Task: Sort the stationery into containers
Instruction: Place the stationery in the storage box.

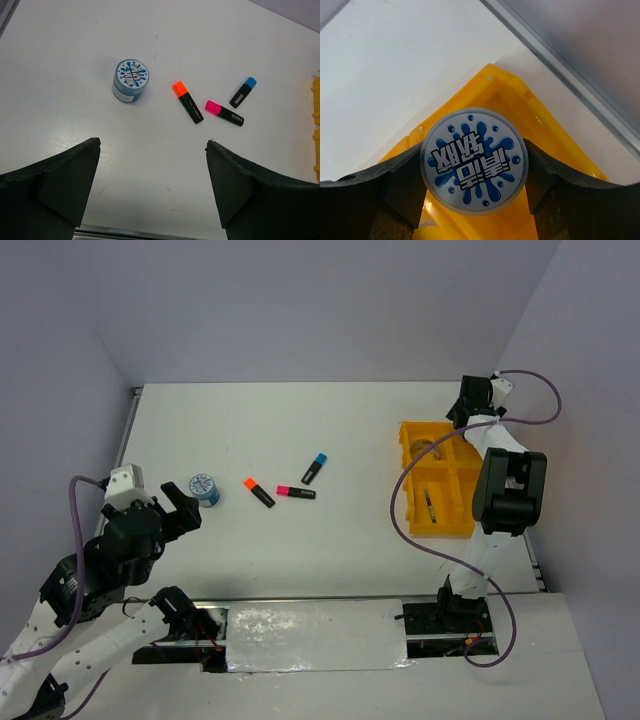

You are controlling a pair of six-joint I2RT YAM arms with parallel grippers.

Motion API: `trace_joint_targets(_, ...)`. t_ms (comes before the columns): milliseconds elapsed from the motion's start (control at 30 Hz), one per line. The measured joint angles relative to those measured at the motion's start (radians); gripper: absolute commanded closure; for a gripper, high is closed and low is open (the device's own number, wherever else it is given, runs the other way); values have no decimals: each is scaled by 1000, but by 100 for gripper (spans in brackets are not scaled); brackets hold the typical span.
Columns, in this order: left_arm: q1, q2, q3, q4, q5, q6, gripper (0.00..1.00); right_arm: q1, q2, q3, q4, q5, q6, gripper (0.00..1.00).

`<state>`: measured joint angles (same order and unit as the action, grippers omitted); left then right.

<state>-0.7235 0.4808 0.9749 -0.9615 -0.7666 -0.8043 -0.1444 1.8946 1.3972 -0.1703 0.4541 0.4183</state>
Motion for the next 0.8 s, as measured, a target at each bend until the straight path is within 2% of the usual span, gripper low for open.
trace_joint_targets(133,0,5,0,8,16,21,1,-6,54,12,11,-6,-17,72)
trace_joint_targets(167,0,6,0,11,19,23,1,-7,61,12,11,-8,-20,61)
trace_joint_targets(267,0,8,0,21,32,39,1,-7,71,12,14,-23,-27,39)
trace_joint_targets(367,0,10,-1,31,41,46,1,-7,71,18,20,-32,-31,27)
trace_joint_targets(433,0,13,-1,38,45,47,1,-7,71,29,19,-37,-34,24)
trace_joint_targets(467,0,14,-2,41,46,48,1,-7,71,37,19,-41,-34,17)
trace_joint_targets(500,0,16,-3,43,48,49,1,-7,71,44,20,-45,-34,1)
trace_joint_targets(800,0,19,-9,47,53,50,1,-5,7,81,18,-85,-23,0)
